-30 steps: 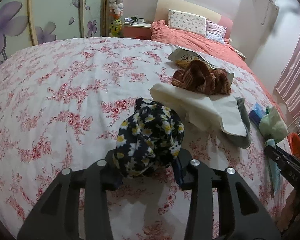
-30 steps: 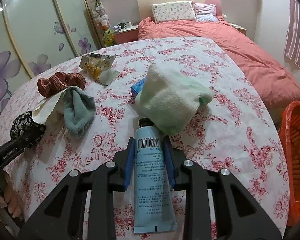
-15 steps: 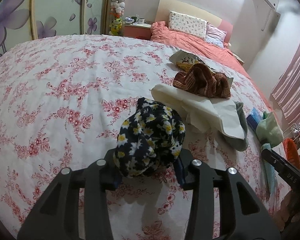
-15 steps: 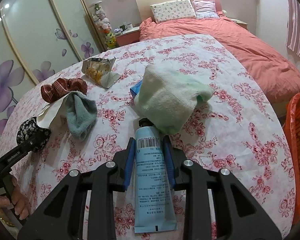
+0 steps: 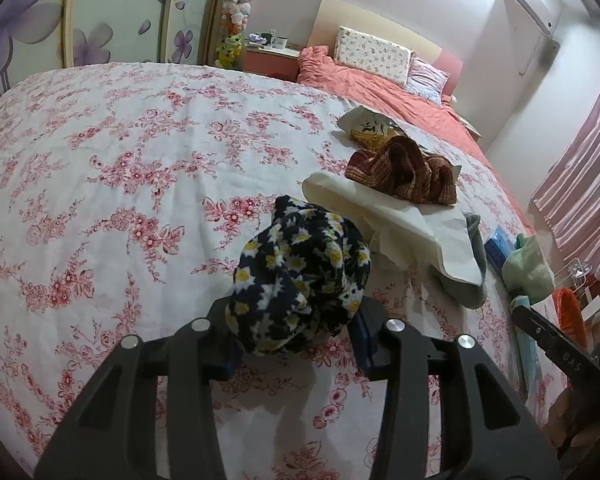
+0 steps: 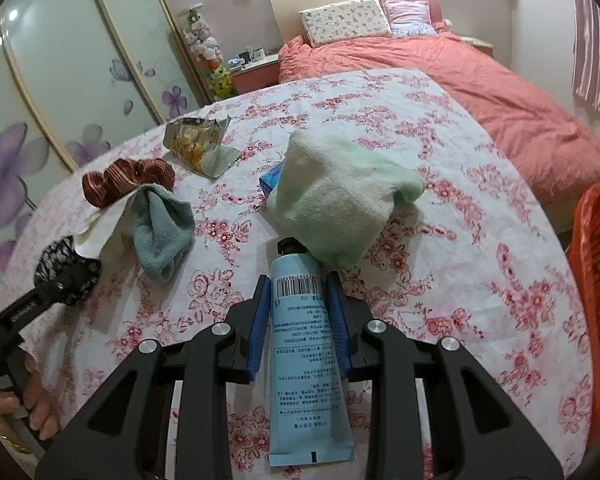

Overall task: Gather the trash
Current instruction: 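Lift the floral cloth and blue tube and carry them over the orange basket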

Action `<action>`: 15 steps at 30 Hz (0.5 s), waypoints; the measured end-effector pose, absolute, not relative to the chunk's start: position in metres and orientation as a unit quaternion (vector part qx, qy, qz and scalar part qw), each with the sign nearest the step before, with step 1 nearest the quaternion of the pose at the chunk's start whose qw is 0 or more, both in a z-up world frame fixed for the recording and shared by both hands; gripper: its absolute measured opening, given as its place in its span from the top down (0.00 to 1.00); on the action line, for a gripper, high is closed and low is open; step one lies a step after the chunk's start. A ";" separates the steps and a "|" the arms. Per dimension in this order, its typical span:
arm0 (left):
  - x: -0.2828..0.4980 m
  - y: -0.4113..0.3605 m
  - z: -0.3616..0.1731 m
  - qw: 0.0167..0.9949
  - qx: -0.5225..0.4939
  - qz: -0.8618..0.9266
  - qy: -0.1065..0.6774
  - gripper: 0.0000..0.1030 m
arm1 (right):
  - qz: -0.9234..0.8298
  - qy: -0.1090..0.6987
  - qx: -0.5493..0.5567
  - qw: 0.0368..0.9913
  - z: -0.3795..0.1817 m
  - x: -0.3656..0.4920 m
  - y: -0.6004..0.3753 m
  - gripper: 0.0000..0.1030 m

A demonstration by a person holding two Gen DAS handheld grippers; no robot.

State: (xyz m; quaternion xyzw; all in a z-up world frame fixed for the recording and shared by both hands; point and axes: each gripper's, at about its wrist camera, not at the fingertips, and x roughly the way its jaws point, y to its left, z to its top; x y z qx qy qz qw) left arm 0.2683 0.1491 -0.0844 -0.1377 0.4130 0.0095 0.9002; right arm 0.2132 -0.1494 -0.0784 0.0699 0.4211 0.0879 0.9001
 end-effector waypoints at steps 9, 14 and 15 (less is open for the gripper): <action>0.277 0.136 -0.083 0.901 -0.092 0.020 0.423 0.67 | 0.103 0.429 0.050 0.896 -0.076 0.223 -0.139 0.74; 0.271 0.141 -0.080 0.904 -0.102 0.012 0.415 0.74 | 0.111 0.425 0.065 0.896 -0.075 0.208 -0.145 0.74; 0.269 0.141 -0.078 0.905 -0.104 0.011 0.413 0.74 | 0.112 0.422 0.064 0.897 -0.073 0.204 -0.145 0.74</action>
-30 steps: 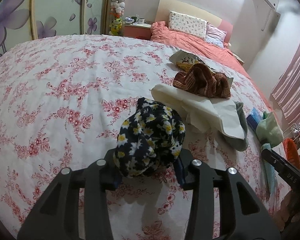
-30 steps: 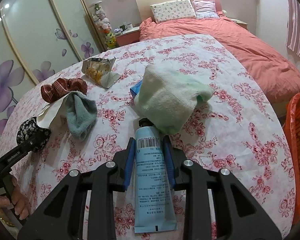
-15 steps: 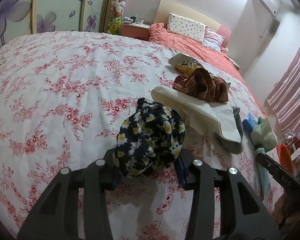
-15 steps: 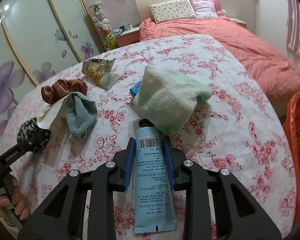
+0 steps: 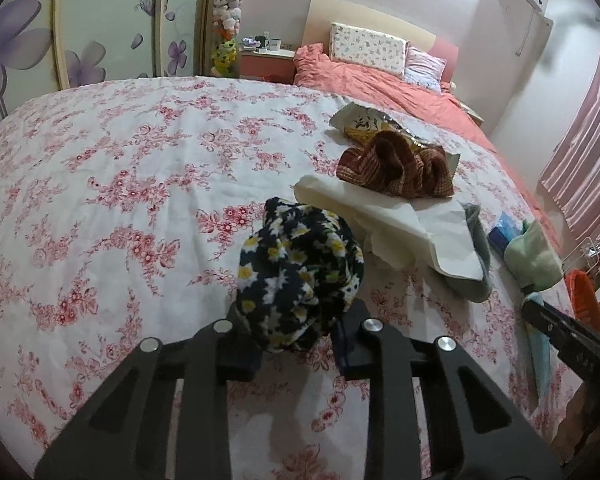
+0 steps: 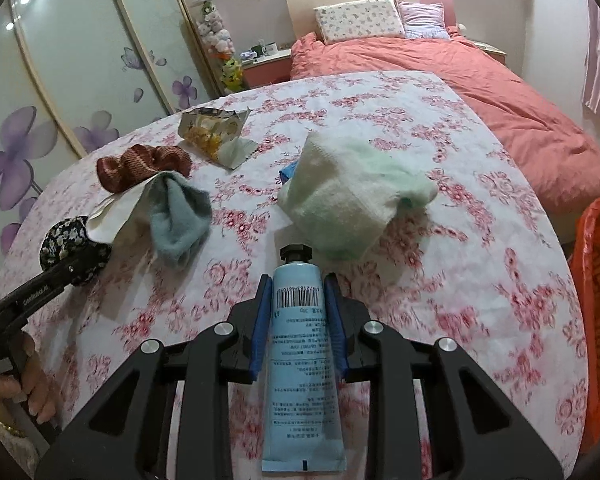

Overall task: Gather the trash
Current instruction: 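Lift the floral cloth and blue tube and carry them over the orange basket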

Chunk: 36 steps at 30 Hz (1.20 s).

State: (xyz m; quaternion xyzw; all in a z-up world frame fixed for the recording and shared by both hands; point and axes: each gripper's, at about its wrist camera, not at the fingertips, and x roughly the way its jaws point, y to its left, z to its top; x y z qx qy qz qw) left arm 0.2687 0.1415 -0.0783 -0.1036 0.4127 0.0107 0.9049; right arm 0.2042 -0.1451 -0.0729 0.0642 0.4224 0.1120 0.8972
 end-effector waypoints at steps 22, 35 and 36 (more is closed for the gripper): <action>0.226 0.058 -0.001 0.927 -0.098 -0.083 0.352 0.75 | 0.035 0.312 0.091 0.945 -0.003 0.142 -0.219 0.74; 0.217 -0.086 0.014 0.912 -0.052 -0.208 0.349 0.75 | -0.117 0.257 0.121 0.952 0.006 0.104 -0.330 0.74; 0.217 -0.099 0.014 0.910 -0.046 -0.219 0.350 0.75 | -0.123 0.257 0.126 0.950 0.004 0.102 -0.338 0.74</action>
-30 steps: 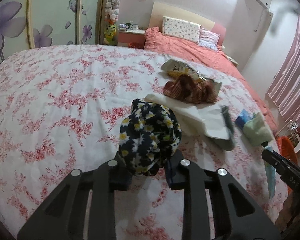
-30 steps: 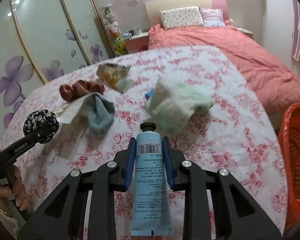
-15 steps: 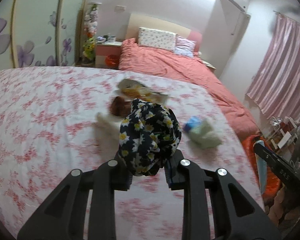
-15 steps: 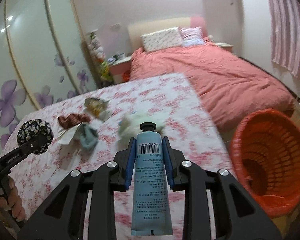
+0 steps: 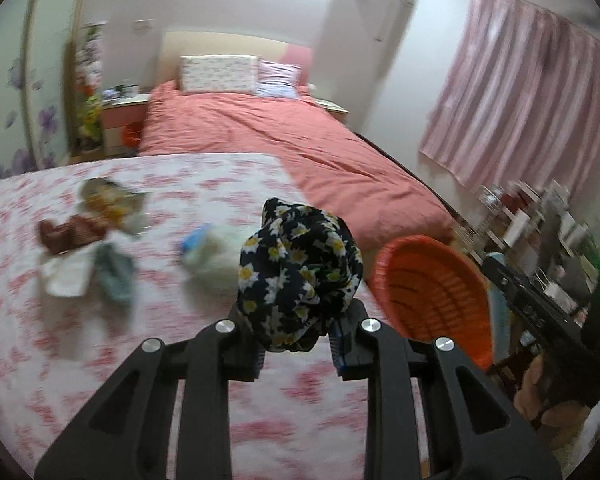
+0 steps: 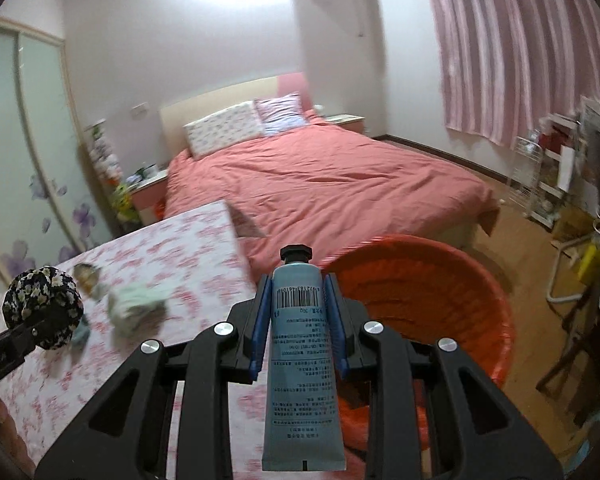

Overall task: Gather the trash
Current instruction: 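Lift the floral cloth and blue tube and carry them over the orange basket, then open both tools to drop the floral cloth and blue tube into the basket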

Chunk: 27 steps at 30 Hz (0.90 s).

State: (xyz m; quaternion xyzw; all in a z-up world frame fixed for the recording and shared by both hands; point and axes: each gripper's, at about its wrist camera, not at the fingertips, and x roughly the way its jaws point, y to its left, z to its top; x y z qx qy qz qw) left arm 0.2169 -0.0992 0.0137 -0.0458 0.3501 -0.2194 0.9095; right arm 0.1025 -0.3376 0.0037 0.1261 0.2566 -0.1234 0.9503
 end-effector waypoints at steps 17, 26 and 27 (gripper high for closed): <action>0.230 -0.266 -0.020 0.860 0.022 -0.337 0.382 0.72 | -0.147 0.262 0.212 0.930 -0.022 0.114 -0.423 0.74; 0.248 -0.269 -0.040 0.863 0.028 -0.309 0.398 0.42 | -0.154 0.265 0.221 0.926 -0.028 0.115 -0.429 0.50; 0.248 -0.266 -0.040 0.865 0.030 -0.305 0.398 0.41 | -0.156 0.264 0.217 0.927 -0.027 0.113 -0.427 0.50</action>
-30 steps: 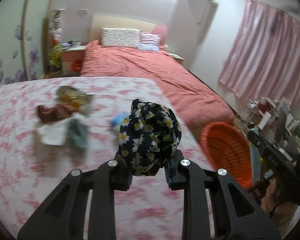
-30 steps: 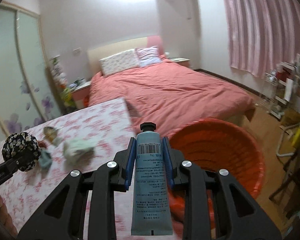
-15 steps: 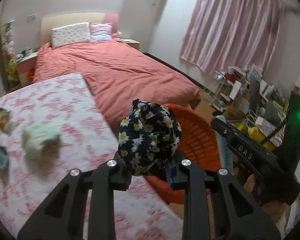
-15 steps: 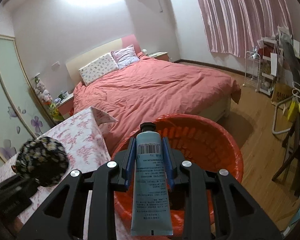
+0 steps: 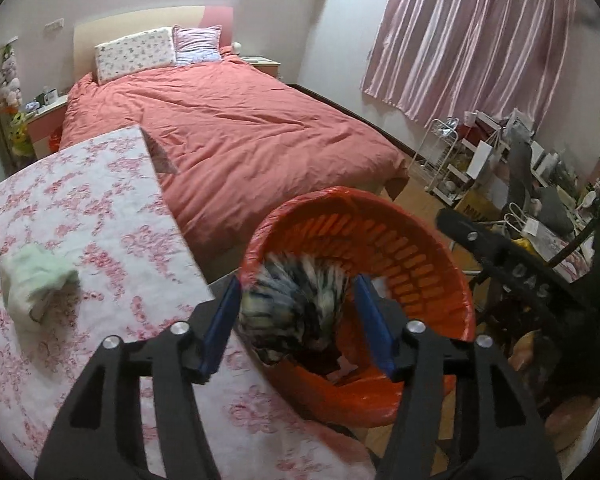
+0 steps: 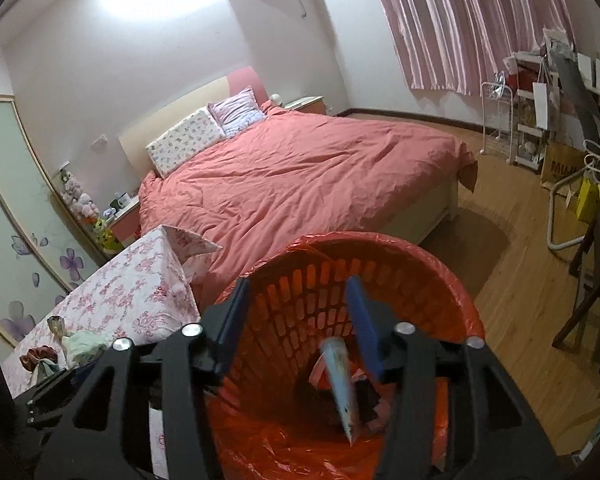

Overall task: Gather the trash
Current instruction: 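Open both tools to drop the floral cloth and blue tube into the basket, then move both open tools back over the bed and grasp the light-green towel with the right tool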

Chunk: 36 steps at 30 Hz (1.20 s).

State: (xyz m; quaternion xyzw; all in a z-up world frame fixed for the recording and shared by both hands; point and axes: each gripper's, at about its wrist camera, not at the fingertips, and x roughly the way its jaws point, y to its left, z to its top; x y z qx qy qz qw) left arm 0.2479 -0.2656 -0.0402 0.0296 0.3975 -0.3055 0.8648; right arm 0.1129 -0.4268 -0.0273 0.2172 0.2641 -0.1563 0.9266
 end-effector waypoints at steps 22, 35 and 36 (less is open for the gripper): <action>0.230 -0.126 -0.046 0.912 0.059 -0.158 0.374 0.21 | -0.132 0.277 0.137 0.942 -0.005 0.117 -0.368 0.37; 0.232 -0.013 -0.054 0.928 0.025 -0.047 0.369 0.17 | -0.045 0.330 0.079 0.939 -0.024 0.153 -0.280 0.34; 0.233 -0.006 -0.054 0.929 0.022 -0.040 0.368 0.17 | -0.036 0.335 0.075 0.939 -0.026 0.157 -0.271 0.34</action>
